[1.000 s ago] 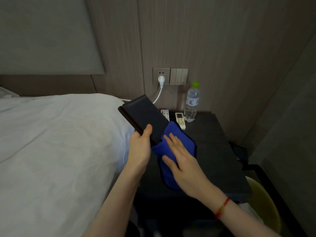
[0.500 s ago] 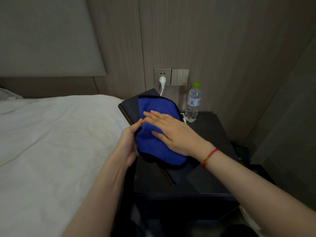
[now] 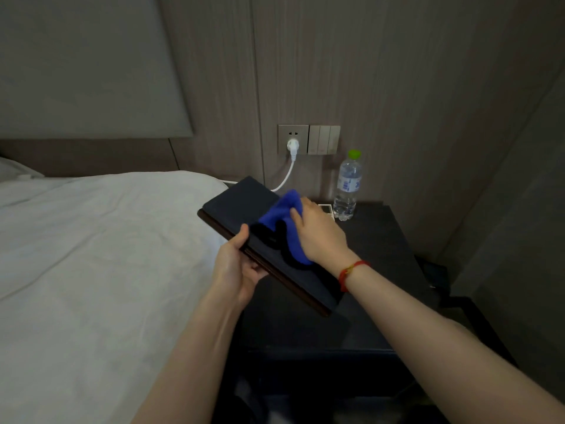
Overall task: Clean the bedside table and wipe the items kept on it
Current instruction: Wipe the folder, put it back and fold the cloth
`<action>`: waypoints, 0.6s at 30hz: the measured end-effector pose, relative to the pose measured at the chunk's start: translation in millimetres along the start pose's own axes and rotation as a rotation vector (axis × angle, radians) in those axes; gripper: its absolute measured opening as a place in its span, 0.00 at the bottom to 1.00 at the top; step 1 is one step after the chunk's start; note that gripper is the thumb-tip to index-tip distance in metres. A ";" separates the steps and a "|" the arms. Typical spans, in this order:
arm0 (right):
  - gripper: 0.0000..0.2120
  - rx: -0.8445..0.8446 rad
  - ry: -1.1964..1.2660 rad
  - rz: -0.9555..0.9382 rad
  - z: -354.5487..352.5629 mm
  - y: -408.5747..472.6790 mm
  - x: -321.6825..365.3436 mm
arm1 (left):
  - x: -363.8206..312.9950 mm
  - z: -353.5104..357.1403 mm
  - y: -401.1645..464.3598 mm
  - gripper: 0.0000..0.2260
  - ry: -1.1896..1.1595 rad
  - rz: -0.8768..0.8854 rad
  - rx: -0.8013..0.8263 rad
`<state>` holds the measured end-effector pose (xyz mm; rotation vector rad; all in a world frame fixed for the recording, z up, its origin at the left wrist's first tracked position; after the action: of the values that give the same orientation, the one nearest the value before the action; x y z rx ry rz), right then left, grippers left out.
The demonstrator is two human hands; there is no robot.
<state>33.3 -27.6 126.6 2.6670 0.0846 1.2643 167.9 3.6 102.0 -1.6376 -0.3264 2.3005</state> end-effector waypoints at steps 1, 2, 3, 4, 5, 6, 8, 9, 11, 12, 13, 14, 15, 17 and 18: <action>0.18 -0.045 0.001 0.039 -0.6 -9.0 -8.3 | -0.6 -3.3 1.1 0.11 -0.031 -0.002 -0.036; 0.18 -0.071 -0.004 0.055 0.2 -19.2 -16.3 | -1.8 -7.2 2.1 0.10 -0.060 -0.005 -0.070; 0.18 -0.074 0.002 0.051 2.1 -29.0 -24.0 | -3.2 -10.6 2.9 0.09 -0.084 -0.009 -0.101; 0.19 -0.053 0.017 0.035 4.6 -37.8 -31.0 | -4.1 -13.4 3.5 0.08 -0.101 -0.013 -0.126; 0.20 -0.010 0.036 0.018 7.3 -45.7 -36.4 | -4.1 -15.0 4.5 0.07 -0.114 -0.019 -0.144; 0.22 0.038 0.059 -0.002 9.8 -53.0 -40.1 | -3.4 -16.1 5.4 0.07 -0.123 -0.028 -0.161; 0.25 0.111 0.104 -0.024 15.7 -65.3 -42.7 | -1.7 -15.2 6.0 0.07 -0.142 -0.045 -0.193; 0.27 0.149 0.105 -0.025 18.7 -70.9 -42.4 | -1.5 -14.1 6.4 0.07 -0.158 -0.047 -0.210; 0.32 0.231 -0.009 -0.074 25.9 -81.5 -38.0 | -2.8 -10.3 6.2 0.05 -0.183 -0.048 -0.243; 0.34 0.254 -0.105 -0.091 28.3 -84.8 -36.8 | -4.0 -8.8 4.8 0.04 -0.183 -0.053 -0.263; 0.36 0.256 -0.208 -0.107 29.2 -87.5 -34.4 | -4.0 -7.1 5.1 0.04 -0.180 -0.056 -0.284; 0.37 0.217 -0.335 -0.155 28.1 -89.6 -28.9 | -3.3 -5.9 5.7 0.06 -0.165 -0.057 -0.305; 0.36 0.158 -0.439 -0.187 26.0 -89.1 -23.4 | -3.2 -5.3 6.6 0.07 -0.134 -0.049 -0.330; 0.32 -0.019 -0.519 -0.281 23.3 -83.7 -19.3 | -5.8 -4.4 7.5 0.08 -0.041 -0.008 -0.391; 0.30 -0.071 -0.487 -0.329 23.1 -82.2 -18.0 | -7.6 -4.6 9.6 0.07 0.014 0.015 -0.402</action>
<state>42.1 47.3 82.7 2.6715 0.3786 0.4970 173.5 -8.1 103.8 -1.8357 -0.8201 2.3431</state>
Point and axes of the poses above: each hand's wrist, its own y-axis towards the middle knuckle, its own z-axis out of the palm, x = y × z, the point moved 4 cm from there along y, towards the middle knuckle, and after that the axes turned 15 degrees about y, right-handed, at the moved point
